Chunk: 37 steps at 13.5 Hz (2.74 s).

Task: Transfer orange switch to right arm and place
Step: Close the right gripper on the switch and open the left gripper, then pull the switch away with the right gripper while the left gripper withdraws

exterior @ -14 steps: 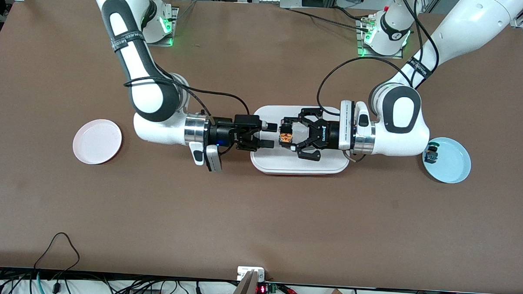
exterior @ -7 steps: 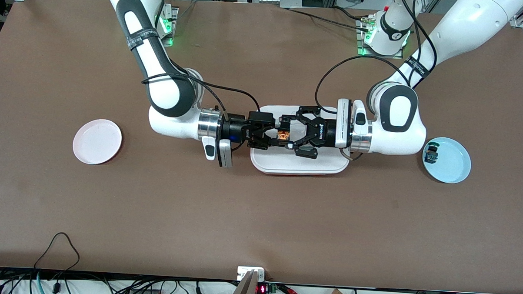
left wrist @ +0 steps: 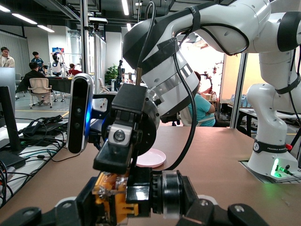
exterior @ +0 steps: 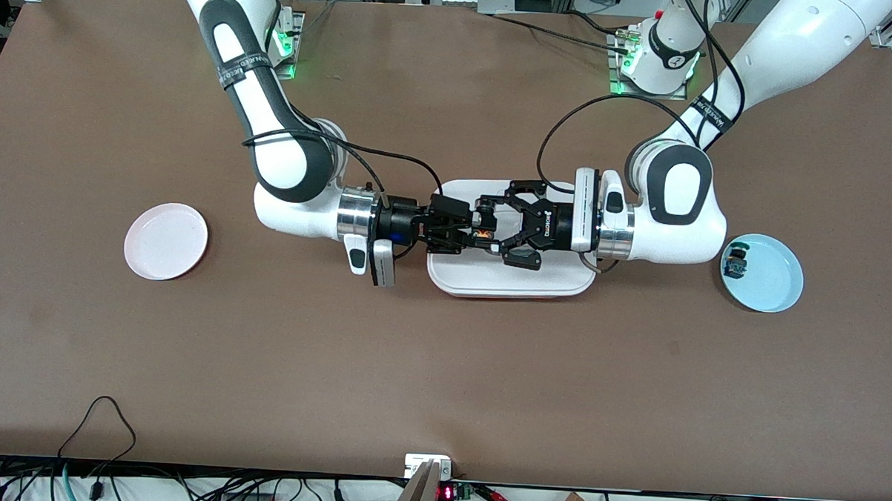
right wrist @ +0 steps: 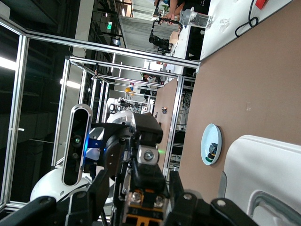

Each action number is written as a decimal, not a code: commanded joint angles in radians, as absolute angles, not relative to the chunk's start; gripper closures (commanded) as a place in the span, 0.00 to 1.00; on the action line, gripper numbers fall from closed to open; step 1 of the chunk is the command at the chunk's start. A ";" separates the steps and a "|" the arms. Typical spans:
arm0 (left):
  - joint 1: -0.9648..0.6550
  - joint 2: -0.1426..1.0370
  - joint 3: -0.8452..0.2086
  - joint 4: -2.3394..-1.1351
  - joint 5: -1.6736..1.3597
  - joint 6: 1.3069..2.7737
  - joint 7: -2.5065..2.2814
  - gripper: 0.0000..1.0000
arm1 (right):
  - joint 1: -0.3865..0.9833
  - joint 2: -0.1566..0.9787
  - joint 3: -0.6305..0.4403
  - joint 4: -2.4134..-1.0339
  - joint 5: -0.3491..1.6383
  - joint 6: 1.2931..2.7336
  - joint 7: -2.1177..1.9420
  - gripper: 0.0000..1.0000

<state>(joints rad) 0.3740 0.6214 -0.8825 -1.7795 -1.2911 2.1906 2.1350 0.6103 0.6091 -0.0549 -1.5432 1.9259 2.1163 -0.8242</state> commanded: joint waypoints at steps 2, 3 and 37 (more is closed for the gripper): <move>0.380 0.604 -0.887 -1.793 -1.327 2.186 2.152 0.94 | 0.607 0.612 -0.057 -1.549 1.951 2.112 -0.847 0.55; 0.380 0.604 -0.887 -1.793 -1.327 2.186 2.154 0.94 | 0.607 0.612 -0.055 -1.549 1.951 2.112 -0.847 0.61; 0.473 0.532 -0.890 -1.614 -0.437 1.694 1.169 0.00 | 0.210 0.595 -0.064 -1.477 1.219 1.602 -0.677 1.00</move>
<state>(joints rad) 0.4714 0.5547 -0.8814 -1.6867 -0.5671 1.8028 1.3480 0.2604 0.6098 -0.0721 -1.5111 1.3510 1.6514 -0.7336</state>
